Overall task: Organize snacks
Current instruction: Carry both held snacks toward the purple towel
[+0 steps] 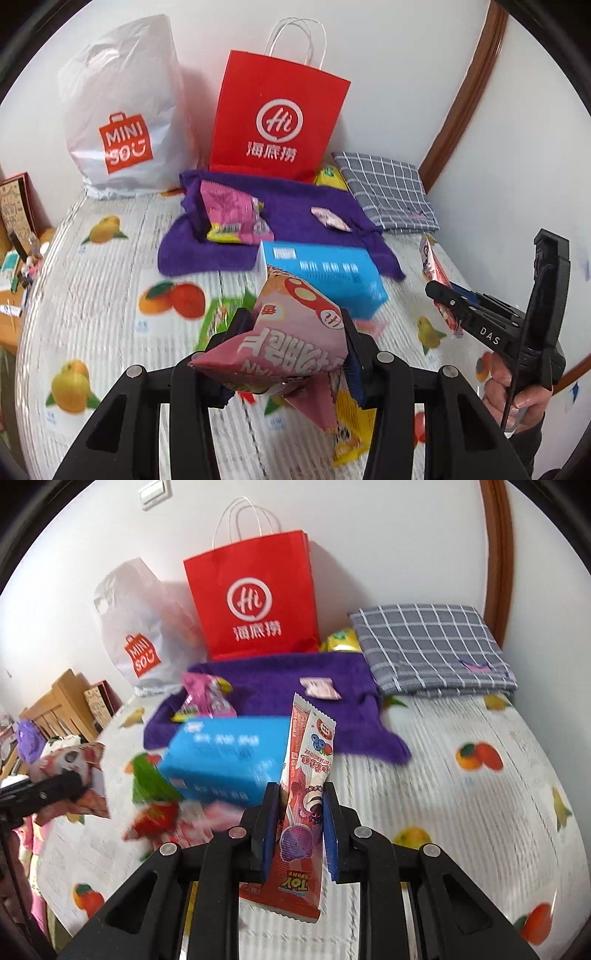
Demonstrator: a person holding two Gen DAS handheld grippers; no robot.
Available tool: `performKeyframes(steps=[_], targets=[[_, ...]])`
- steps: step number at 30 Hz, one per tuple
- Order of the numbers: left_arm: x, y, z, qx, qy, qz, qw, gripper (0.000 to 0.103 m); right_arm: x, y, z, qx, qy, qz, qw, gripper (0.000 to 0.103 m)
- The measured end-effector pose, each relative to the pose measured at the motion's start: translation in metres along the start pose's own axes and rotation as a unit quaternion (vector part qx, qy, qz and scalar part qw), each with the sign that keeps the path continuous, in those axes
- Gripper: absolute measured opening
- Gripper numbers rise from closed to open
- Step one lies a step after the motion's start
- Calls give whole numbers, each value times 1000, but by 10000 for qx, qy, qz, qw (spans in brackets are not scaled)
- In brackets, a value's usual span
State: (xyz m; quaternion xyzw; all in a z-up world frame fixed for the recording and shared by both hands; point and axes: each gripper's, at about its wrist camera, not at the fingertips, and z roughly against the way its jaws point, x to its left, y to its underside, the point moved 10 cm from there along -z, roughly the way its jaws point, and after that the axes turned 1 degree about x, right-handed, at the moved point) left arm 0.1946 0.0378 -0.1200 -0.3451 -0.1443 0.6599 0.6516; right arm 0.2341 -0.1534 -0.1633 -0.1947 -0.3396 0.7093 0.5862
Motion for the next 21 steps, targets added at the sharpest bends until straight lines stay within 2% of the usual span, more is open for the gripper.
performKeyframes(steps=[10,21], targets=[[-7,-64,-9,-260,-102,-186,9994,44,22,-72,-16,-118,-207,213,9995,22],[0,-133,-46,-296,-265,-211,9990,44,40,-138,-53,-158,-336,501,9981,22]])
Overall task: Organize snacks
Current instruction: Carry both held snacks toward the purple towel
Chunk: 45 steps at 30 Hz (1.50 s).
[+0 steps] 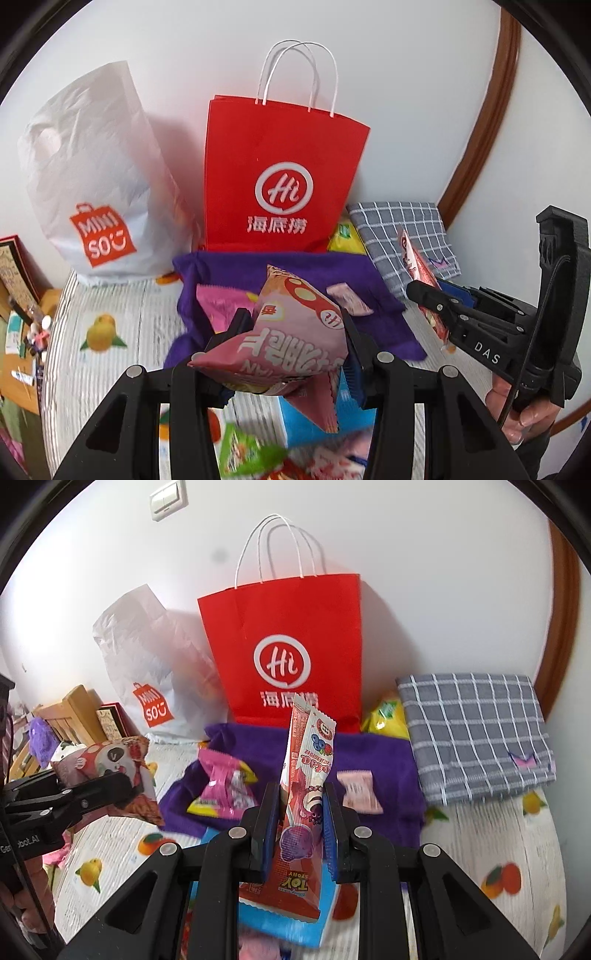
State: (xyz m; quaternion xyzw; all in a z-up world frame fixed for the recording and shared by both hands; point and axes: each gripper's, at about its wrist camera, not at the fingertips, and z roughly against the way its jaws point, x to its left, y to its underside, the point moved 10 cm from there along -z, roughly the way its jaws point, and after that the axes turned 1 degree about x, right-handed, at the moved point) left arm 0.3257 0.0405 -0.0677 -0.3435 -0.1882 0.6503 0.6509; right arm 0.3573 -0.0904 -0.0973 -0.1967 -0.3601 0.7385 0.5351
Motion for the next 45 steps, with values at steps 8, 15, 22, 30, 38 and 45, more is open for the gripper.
performKeyframes(steps=[8,15,22,30,38,45], targets=[[13,-22,-41,134,-58,6,9999,44,-9,-26,-37,-2,-30,100,9999,22],[18,-20,-77,406,-124,-111,9990,44,-35,-17,-74,329,73,135,9993,22],[22,-10,-95,584,-84,-109,9982,44,-48,1,-98,804,-21,495,9955,22],[23,-8,-97,610,-64,-106,9981,44,-63,12,-109,1097,-21,484,9928,22],[25,-8,-96,614,-63,-96,9980,44,-59,32,-131,1502,-65,513,9873,22],[26,-6,-101,675,-112,-87,9976,44,-57,43,-142,1696,-87,544,9840,22]])
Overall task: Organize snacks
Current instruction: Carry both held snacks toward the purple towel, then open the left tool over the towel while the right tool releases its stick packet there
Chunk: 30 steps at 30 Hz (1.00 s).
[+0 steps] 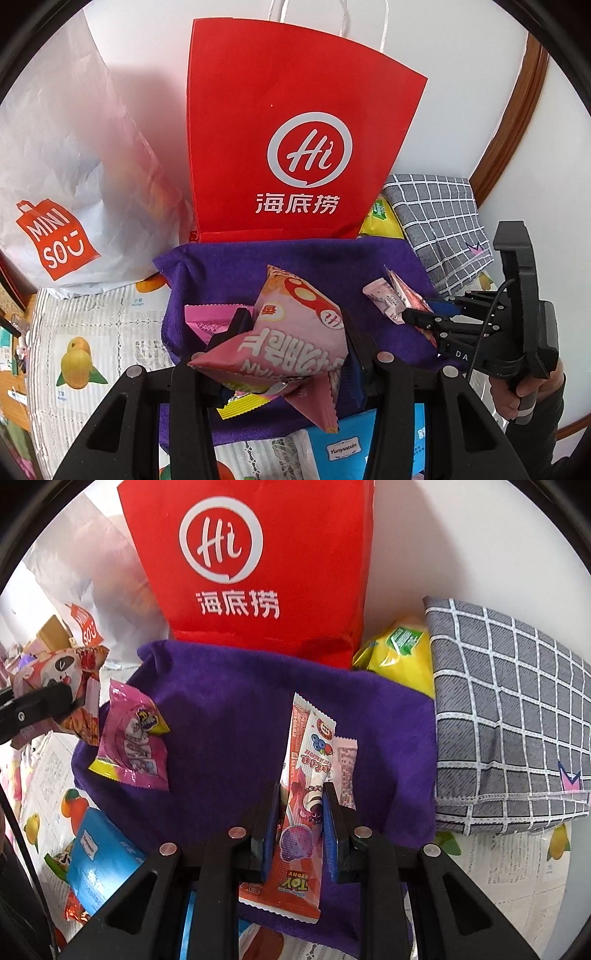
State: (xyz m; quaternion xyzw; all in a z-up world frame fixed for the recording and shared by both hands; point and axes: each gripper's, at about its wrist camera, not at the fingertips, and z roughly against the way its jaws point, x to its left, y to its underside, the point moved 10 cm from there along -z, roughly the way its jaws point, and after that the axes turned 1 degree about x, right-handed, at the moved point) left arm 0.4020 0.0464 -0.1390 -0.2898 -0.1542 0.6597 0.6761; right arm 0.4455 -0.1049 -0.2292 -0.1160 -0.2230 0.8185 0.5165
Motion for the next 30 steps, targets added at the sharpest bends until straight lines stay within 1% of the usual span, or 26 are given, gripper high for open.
performKeyframes(steps=[7,13,21,25,26,28,30], targets=[[0,0,-3,35,-44,8,10000,44,-1,6,-17,232,17,-43,9997,23],[2,2,-6,80,-80,26,9999,44,5,9,-29,352,25,67,9994,23],[2,4,-11,143,-122,-4,9998,44,5,11,-29,410,1,101,9991,24],[4,5,-13,172,-152,2,9997,44,4,12,-25,384,-9,161,9991,26],[5,6,-14,178,-155,5,9997,44,5,13,-23,379,-23,197,9991,29],[5,6,-14,182,-158,1,9997,44,6,12,-20,363,-33,237,9991,30],[6,6,-14,189,-170,7,9997,44,7,12,-18,377,-19,255,9990,34]])
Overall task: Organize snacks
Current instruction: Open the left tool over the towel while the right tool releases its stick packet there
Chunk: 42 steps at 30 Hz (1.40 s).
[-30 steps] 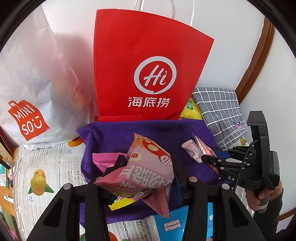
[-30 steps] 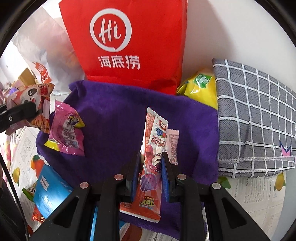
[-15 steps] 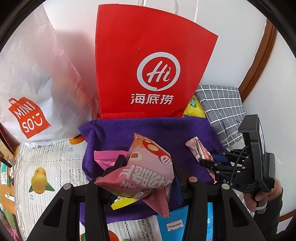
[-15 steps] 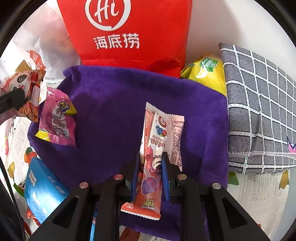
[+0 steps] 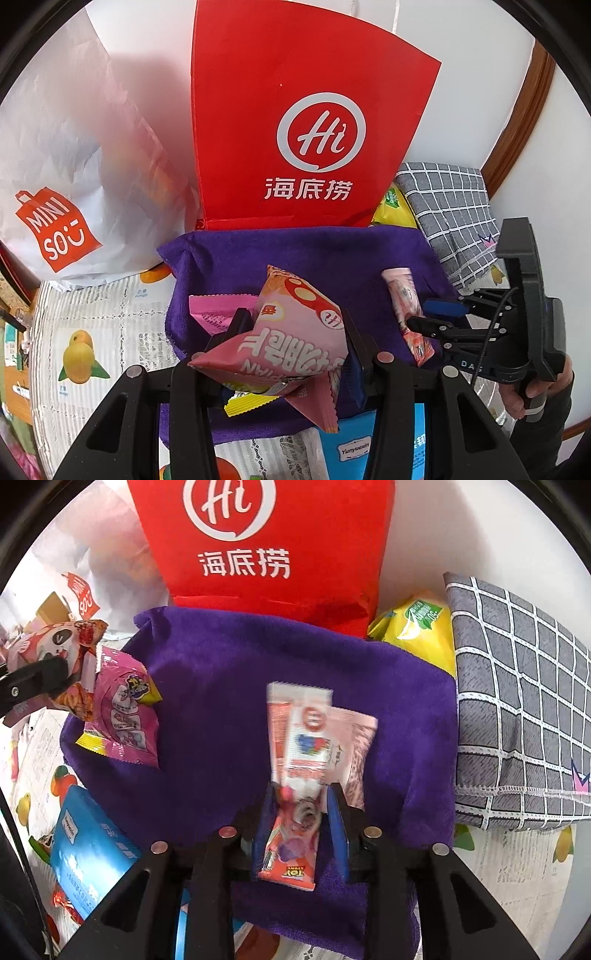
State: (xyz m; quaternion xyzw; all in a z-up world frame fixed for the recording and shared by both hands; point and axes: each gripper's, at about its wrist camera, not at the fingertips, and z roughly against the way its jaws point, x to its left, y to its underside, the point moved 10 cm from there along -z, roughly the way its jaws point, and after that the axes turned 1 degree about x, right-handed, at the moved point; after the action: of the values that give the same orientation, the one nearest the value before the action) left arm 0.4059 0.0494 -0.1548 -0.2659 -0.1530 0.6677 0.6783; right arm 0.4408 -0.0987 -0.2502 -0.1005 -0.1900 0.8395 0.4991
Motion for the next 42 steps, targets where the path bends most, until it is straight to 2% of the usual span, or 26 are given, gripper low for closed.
performKeyframes(steps=[2,7,12,17,24,25,28,29,33,39,42], targets=[[1,1,-1,25,1,10,10000,44,0,-2,5,-37,-2,-35,10000,39],[1,9,-9,171,18,33,9998,44,-3,-12,26,-348,-100,-186,9992,43],[-5,16,-24,359,50,40,9993,44,-3,-18,50,-624,-60,-150,9979,43],[-12,18,-33,381,107,-14,9992,45,1,-20,70,-884,-57,-43,9961,44],[-17,19,-35,404,133,-71,9991,46,6,-23,70,-919,10,32,9958,44],[-18,19,-34,421,173,-58,9989,49,7,-23,70,-909,9,30,9959,44],[-19,19,-32,404,294,49,9987,67,7,-22,68,-902,6,17,9959,44],[-19,20,-31,374,310,121,9987,70,7,-22,68,-904,1,6,9959,44],[-21,27,-29,455,305,157,9984,71,9,-23,71,-946,-24,-44,9955,44],[-17,36,-9,378,281,211,9987,71,19,-22,81,-1050,19,24,9945,44],[-13,41,8,247,254,256,9990,71,26,-24,92,-1207,22,35,9927,54]])
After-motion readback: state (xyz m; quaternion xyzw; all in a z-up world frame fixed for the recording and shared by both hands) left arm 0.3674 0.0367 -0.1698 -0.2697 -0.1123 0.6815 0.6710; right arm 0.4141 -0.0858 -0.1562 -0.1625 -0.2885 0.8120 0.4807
